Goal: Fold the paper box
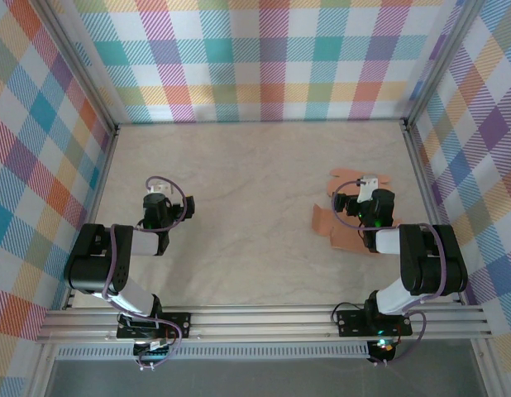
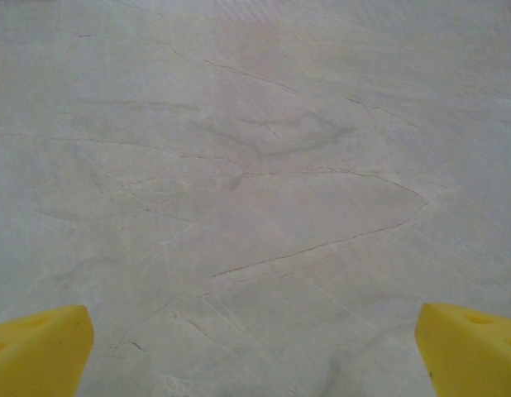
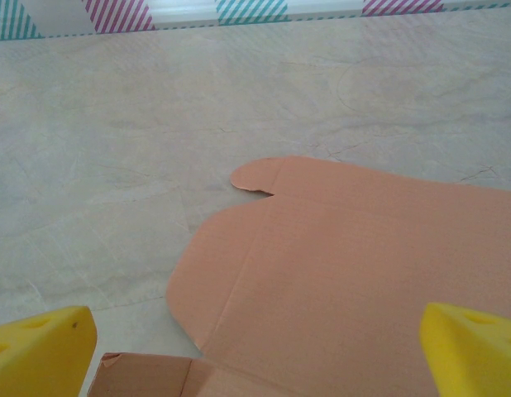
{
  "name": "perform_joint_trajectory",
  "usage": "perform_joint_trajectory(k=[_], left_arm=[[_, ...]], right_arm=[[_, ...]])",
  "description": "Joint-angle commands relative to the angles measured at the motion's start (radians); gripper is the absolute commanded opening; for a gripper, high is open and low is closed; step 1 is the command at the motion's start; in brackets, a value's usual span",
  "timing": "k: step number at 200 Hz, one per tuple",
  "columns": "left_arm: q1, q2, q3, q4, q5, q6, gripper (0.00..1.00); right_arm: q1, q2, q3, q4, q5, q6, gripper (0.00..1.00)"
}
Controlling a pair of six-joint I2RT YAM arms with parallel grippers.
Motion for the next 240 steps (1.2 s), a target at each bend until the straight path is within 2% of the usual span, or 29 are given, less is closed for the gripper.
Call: perform_joint_trajectory(k=[1,21,43,68,88,108,124,161,185,218,240], left_arm=[[-0.005,-0.007,0.018,0.031,0.005,0.013,1.00],[-0.005,-0.030,0.025,0.000,0.034,0.026,1.00],[-0.032,-0.138,0.090,-0.201,0.029,0.050,1.00],[-0.126,-0.244,0.158,-0.375,-0.042,0.052,1.00],[-0.212,-0.249,0.250,-0.477,-0.033,-0.046,1.00],[-0.314,-0.161,0.418,-0.642,-0.007,-0.150,1.00],[-0.411,-0.056,0.560,-0.748,0.017,-0.216,1.00],[-0.607,0.190,0.827,-0.841,0.093,-0.346,1.00],[-0.690,0.347,0.992,-0.920,0.172,-0.452,1.00],[-0.771,0.493,1.120,-0.938,0.260,-0.567,1.00],[-0.795,0.573,1.212,-0.999,0.316,-0.610,0.89]], right_arm=[[-0.001,-0.001,0.011,0.018,-0.013,0.016,1.00],[-0.002,-0.003,0.006,0.026,-0.015,0.016,1.00],[-0.001,-0.049,-0.007,0.019,-0.010,0.019,1.00],[-0.001,-0.168,0.010,-0.118,0.022,0.030,1.00],[-0.001,-0.250,0.050,-0.270,0.045,0.065,1.00],[-0.003,-0.315,0.067,-0.333,0.030,0.136,1.00],[-0.004,-0.365,0.102,-0.463,0.067,0.263,1.00],[-0.038,-0.426,0.182,-0.741,0.039,0.380,1.00],[-0.063,-0.466,0.188,-0.816,0.042,0.418,1.00],[-0.085,-0.521,0.168,-0.835,0.050,0.422,1.00],[-0.095,-0.522,0.167,-0.843,0.044,0.416,1.00]])
